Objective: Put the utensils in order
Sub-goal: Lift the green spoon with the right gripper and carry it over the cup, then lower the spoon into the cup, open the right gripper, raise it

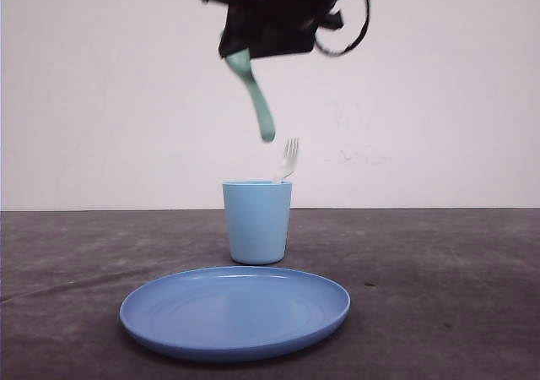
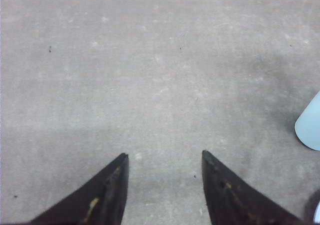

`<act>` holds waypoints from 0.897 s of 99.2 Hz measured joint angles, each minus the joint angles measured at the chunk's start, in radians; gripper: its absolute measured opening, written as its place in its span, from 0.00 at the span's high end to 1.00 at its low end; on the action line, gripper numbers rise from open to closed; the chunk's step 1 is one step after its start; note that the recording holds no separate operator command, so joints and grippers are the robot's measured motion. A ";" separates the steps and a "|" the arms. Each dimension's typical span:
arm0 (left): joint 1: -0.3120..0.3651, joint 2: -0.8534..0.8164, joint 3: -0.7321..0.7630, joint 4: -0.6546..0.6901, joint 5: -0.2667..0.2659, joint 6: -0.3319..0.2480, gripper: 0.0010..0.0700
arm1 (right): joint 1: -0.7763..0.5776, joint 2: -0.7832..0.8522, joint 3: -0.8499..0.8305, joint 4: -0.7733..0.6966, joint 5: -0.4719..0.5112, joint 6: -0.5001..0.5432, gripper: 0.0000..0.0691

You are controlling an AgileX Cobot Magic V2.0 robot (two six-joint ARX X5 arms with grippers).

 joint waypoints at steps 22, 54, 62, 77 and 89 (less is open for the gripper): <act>0.000 0.000 0.000 0.000 0.000 0.000 0.62 | 0.000 0.090 0.000 0.028 -0.019 -0.025 0.73; 0.000 0.000 0.000 0.000 0.000 0.000 0.62 | 0.000 0.172 0.000 0.002 -0.034 -0.030 0.73; 0.000 0.000 0.000 0.000 0.000 0.000 0.62 | -0.001 0.188 0.000 -0.013 -0.034 -0.030 0.73; 0.000 0.000 0.000 0.001 0.000 0.000 0.62 | -0.003 0.196 0.000 -0.053 -0.034 -0.030 0.73; 0.000 0.000 0.000 0.001 0.000 0.000 0.62 | -0.005 0.196 0.000 -0.056 -0.034 -0.030 0.73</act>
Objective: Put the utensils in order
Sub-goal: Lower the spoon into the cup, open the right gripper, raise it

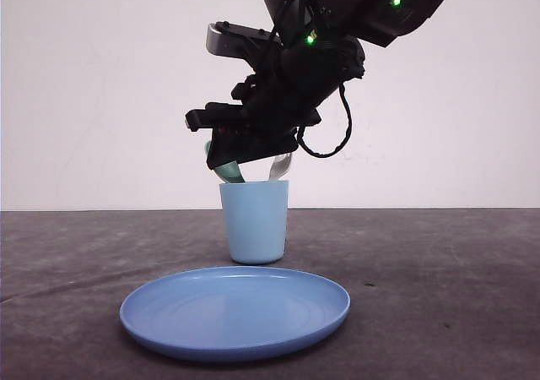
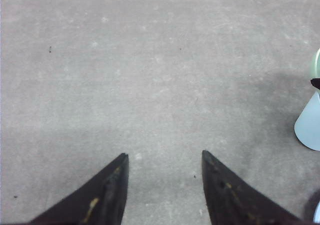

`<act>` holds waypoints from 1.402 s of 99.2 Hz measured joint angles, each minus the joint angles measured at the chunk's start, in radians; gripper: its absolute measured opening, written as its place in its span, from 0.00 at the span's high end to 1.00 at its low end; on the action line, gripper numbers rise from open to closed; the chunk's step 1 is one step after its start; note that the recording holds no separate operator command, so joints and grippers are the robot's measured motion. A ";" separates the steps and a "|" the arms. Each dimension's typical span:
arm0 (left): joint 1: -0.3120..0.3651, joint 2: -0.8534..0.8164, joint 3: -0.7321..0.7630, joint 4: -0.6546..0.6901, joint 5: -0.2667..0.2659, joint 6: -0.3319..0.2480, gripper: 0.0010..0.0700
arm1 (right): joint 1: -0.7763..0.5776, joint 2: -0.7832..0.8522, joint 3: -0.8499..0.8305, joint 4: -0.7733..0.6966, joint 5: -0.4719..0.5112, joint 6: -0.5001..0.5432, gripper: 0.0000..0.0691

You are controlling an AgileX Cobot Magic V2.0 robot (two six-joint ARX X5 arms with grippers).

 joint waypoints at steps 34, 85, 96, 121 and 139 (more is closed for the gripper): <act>0.000 0.000 0.000 0.000 0.000 0.000 0.62 | 0.000 0.000 0.000 -0.026 0.000 0.000 0.55; 0.000 0.000 0.000 0.000 0.000 0.000 0.62 | 0.000 -0.114 0.000 -0.119 0.000 0.000 0.33; 0.000 0.000 0.000 0.000 0.000 0.000 0.62 | 0.000 -0.177 0.000 -0.159 0.000 0.000 0.33; 0.000 0.000 0.000 0.000 0.000 0.000 0.62 | 0.000 -0.352 0.000 -0.330 0.056 0.001 0.33; 0.000 0.000 0.000 0.000 0.000 0.000 0.62 | -0.020 -0.467 0.000 -0.489 0.056 0.005 0.03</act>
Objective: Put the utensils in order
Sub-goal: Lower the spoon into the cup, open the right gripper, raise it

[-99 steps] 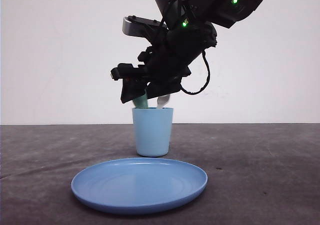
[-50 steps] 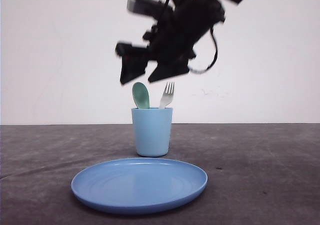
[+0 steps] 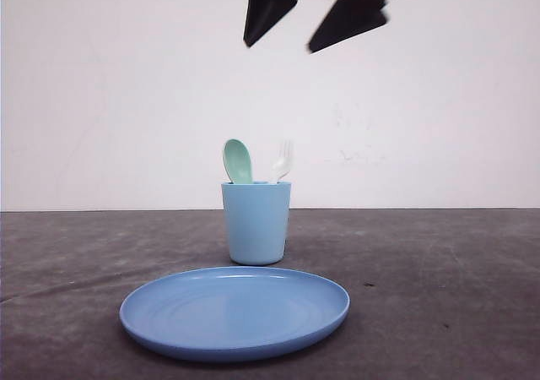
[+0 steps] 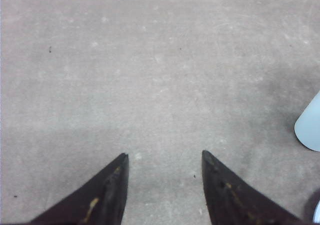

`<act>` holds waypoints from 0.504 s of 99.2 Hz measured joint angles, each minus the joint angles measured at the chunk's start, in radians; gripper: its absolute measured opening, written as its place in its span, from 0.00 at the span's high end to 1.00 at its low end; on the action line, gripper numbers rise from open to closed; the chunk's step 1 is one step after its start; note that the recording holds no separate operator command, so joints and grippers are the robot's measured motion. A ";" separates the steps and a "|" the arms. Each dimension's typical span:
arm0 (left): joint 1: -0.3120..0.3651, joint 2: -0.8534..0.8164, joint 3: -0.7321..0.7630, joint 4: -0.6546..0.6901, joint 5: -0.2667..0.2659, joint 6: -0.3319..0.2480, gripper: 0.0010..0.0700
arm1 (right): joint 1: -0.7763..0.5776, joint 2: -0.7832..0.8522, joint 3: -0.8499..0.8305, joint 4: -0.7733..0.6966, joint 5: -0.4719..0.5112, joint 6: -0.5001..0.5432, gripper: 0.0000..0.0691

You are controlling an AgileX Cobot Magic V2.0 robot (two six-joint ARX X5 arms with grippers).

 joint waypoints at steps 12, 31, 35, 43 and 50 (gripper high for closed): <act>0.000 0.000 0.000 0.000 0.000 0.000 0.62 | -0.024 -0.061 0.000 -0.122 0.000 0.007 0.01; 0.000 0.000 0.000 0.000 0.000 0.000 0.62 | -0.075 -0.113 -0.003 -0.320 -0.001 0.011 0.01; 0.000 0.000 0.000 0.000 0.000 0.000 0.62 | -0.086 -0.113 -0.013 -0.323 -0.003 0.014 0.01; 0.000 0.000 0.000 0.000 0.000 0.000 0.62 | -0.098 -0.114 -0.049 -0.319 -0.004 0.021 0.01; 0.000 0.000 0.000 0.000 0.000 0.000 0.62 | -0.100 -0.113 -0.103 -0.279 -0.012 0.028 0.01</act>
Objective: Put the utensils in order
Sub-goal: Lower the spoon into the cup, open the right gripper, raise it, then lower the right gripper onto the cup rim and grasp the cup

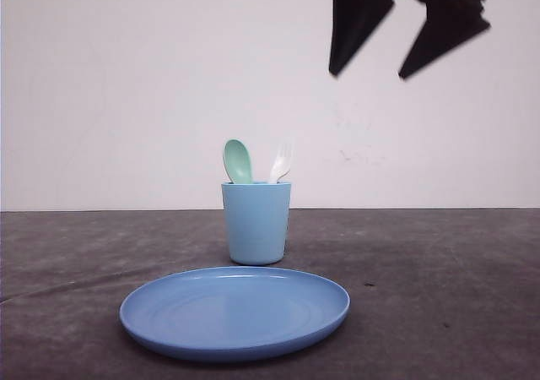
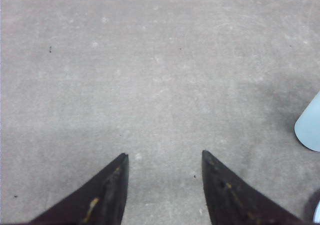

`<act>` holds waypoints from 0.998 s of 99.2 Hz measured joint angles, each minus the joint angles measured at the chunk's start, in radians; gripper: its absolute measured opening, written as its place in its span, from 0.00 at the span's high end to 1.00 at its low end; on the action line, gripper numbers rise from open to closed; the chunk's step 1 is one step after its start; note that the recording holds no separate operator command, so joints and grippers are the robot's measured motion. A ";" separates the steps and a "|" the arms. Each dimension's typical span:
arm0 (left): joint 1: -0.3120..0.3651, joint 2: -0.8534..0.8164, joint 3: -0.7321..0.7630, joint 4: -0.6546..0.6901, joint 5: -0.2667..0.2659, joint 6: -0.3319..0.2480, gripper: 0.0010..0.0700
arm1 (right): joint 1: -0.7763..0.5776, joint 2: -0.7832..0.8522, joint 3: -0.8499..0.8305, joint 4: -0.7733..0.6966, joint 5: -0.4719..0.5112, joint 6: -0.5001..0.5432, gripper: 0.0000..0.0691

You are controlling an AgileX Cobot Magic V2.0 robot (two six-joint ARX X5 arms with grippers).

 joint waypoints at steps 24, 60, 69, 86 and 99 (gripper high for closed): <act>0.000 0.000 0.000 0.000 0.000 0.000 0.62 | -0.005 0.007 -0.214 0.258 -0.086 0.049 0.01; 0.000 0.000 0.000 0.000 0.000 0.000 0.62 | -0.006 0.216 -0.241 0.562 -0.211 0.082 0.01; 0.000 0.000 0.000 0.000 0.000 0.000 0.62 | -0.006 0.280 -0.241 0.621 -0.238 0.083 0.01; 0.000 0.000 0.000 0.000 0.000 0.000 0.62 | -0.004 0.358 -0.238 0.737 -0.258 0.083 0.01; 0.000 0.000 0.000 0.000 0.004 0.000 0.62 | -0.003 0.419 -0.206 0.756 -0.264 0.084 0.01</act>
